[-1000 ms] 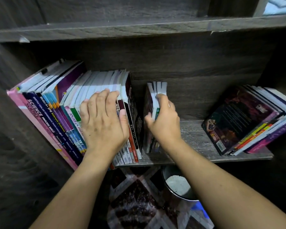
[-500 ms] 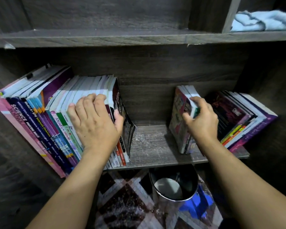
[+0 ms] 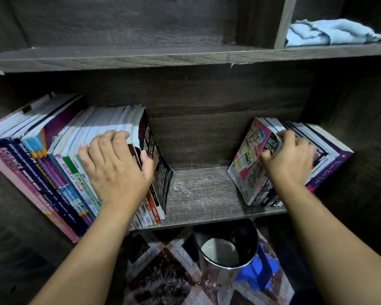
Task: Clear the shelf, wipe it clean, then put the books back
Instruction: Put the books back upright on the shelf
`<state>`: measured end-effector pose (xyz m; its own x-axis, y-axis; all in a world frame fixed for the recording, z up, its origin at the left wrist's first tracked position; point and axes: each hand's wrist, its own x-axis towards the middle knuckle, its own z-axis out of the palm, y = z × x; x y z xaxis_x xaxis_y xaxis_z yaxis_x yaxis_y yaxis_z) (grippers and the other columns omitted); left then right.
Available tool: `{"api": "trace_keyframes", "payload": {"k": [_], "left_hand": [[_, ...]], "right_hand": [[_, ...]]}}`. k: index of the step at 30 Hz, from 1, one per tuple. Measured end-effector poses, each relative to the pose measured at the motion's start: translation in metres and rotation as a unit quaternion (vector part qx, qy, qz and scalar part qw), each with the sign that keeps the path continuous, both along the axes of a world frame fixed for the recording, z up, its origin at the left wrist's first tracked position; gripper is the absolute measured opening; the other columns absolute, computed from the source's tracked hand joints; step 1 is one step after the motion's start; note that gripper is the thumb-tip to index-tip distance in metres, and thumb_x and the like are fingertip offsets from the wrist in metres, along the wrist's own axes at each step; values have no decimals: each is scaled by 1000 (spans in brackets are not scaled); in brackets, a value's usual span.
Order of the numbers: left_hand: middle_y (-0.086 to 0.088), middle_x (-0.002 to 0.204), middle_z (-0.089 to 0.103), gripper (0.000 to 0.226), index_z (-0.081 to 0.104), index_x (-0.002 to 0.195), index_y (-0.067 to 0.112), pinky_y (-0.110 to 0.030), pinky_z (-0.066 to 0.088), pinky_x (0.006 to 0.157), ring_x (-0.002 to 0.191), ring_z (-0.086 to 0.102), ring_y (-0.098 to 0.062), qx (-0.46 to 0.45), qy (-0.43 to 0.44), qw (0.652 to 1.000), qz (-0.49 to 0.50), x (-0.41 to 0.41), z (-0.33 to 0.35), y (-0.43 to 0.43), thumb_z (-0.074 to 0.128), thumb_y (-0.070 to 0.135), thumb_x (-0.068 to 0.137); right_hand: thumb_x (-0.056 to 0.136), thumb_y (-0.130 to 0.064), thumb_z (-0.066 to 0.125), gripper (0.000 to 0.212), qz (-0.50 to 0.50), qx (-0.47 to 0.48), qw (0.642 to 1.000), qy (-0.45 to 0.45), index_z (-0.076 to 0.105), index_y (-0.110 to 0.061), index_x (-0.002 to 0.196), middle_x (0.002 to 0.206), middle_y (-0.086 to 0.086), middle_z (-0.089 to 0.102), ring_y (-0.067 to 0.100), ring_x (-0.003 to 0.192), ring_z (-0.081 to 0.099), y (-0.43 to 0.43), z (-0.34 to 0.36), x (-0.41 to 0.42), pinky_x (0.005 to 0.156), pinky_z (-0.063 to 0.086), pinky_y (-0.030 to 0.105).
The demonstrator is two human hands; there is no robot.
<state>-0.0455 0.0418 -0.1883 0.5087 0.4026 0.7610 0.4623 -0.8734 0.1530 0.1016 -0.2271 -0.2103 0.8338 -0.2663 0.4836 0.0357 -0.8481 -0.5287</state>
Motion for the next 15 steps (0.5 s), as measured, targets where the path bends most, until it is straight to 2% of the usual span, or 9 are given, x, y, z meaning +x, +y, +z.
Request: {"api": "trace_keyframes", "payload": {"k": [2, 5, 8, 10, 13, 15], "left_hand": [[-17, 121, 50, 50, 47, 120, 5, -51, 17, 111, 117, 42, -35, 2, 1, 1000, -2, -1, -1, 1, 46, 39, 83], [-17, 121, 50, 50, 47, 120, 5, -51, 18, 111, 118, 42, -36, 8, 0, 1000, -7, -2, -2, 2, 47, 38, 84], [-18, 121, 50, 50, 47, 121, 4, -50, 17, 111, 118, 41, -36, 12, -1, 1000, -14, -2, -2, 3, 48, 38, 84], [-18, 122, 50, 50, 47, 121, 4, -49, 16, 111, 118, 41, -35, 12, 1, 1000, -17, -3, -2, 4, 49, 38, 84], [-17, 123, 51, 51, 47, 122, 5, -49, 15, 112, 119, 41, -35, 11, 6, 1000, -19, -4, -2, 5, 49, 39, 84], [-17, 123, 51, 51, 48, 123, 5, -50, 16, 111, 119, 42, -35, 14, 9, 1000, -20, -4, -2, 6, 49, 39, 85]], "right_hand": [[74, -29, 75, 54, -39, -55, 998, -9, 50, -15, 120, 127, 21, 49, 39, 117, 40, 3, -3, 0, 95, 35, 46], [70, -36, 79, 68, -78, -115, 990, 35, 45, -16, 124, 142, 22, 35, 41, 126, 33, 7, -12, -1, 104, 26, 53], [74, -34, 76, 77, -106, -177, 975, 82, 34, -23, 137, 154, 18, 7, 40, 139, 8, 14, -19, -3, 112, 8, 64], [83, -26, 66, 71, -62, -251, 962, 85, 30, -26, 143, 158, 16, -2, 40, 142, -4, 23, -26, -3, 110, -3, 68], [95, -37, 46, 58, 57, -393, 910, 118, 29, -27, 149, 162, 10, 2, 38, 147, -8, 32, -41, -8, 102, -15, 73], [98, -37, 37, 55, 57, -461, 870, 168, 26, -27, 151, 162, 11, -5, 40, 146, -16, 32, -50, -13, 100, -18, 74]]}}
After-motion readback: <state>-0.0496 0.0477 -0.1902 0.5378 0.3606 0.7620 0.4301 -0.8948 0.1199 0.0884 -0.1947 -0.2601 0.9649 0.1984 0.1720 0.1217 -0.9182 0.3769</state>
